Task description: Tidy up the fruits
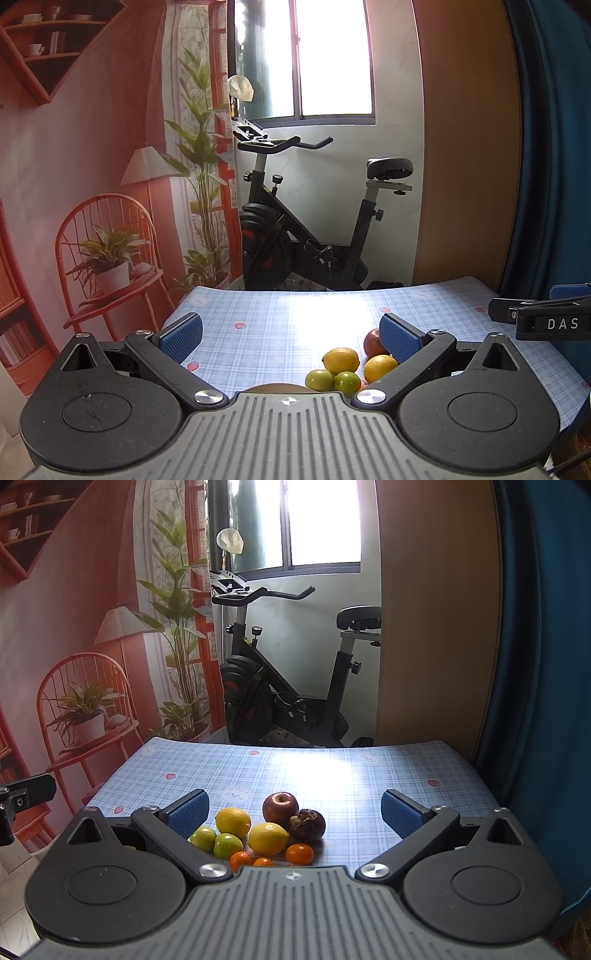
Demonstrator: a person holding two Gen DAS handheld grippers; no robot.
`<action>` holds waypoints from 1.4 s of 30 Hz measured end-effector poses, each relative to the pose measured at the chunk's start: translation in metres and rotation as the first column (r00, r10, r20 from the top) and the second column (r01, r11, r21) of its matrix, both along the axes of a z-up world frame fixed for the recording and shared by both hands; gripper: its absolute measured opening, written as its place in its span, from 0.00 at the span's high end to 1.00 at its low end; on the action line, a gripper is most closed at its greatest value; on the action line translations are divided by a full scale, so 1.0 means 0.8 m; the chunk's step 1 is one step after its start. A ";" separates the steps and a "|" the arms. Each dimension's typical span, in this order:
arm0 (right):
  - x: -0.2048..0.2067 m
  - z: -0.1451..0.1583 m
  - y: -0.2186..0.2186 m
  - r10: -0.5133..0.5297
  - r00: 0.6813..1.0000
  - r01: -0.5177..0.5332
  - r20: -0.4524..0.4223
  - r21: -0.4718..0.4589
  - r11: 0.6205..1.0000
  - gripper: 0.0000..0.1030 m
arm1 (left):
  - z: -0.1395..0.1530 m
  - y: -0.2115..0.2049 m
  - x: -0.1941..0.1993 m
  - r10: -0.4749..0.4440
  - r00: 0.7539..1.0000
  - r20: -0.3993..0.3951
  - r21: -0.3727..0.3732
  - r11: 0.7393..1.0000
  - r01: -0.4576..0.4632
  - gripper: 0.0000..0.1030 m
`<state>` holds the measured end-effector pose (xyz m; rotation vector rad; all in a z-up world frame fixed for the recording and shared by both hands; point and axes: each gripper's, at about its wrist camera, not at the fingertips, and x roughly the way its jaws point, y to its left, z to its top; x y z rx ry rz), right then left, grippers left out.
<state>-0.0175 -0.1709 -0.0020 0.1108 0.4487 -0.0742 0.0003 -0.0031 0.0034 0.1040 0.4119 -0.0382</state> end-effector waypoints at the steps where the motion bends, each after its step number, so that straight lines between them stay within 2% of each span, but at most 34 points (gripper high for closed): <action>1: 0.000 0.000 0.000 -0.001 1.000 0.001 0.000 0.001 1.000 0.01 | 0.000 0.000 -0.001 0.000 1.000 0.001 0.000 1.000 0.000 0.00; 31: 0.000 0.003 -0.002 -0.001 1.000 0.001 0.005 0.001 1.000 0.02 | -0.001 -0.004 -0.001 0.003 1.000 0.001 -0.006 1.000 -0.003 0.00; 35: 0.002 0.009 -0.004 -0.003 1.000 0.003 0.011 0.004 1.000 0.02 | -0.001 -0.004 -0.002 0.024 1.000 0.010 0.005 1.000 -0.024 0.00; 40: 0.007 0.007 -0.008 -0.005 0.999 0.005 0.036 0.006 1.000 0.02 | -0.005 0.000 0.005 0.038 0.999 0.012 -0.017 0.999 -0.038 0.00; 42: 0.012 0.003 -0.010 -0.005 0.999 0.005 0.053 0.002 1.000 0.01 | -0.010 0.000 0.011 0.055 0.998 0.038 -0.018 0.998 -0.054 0.00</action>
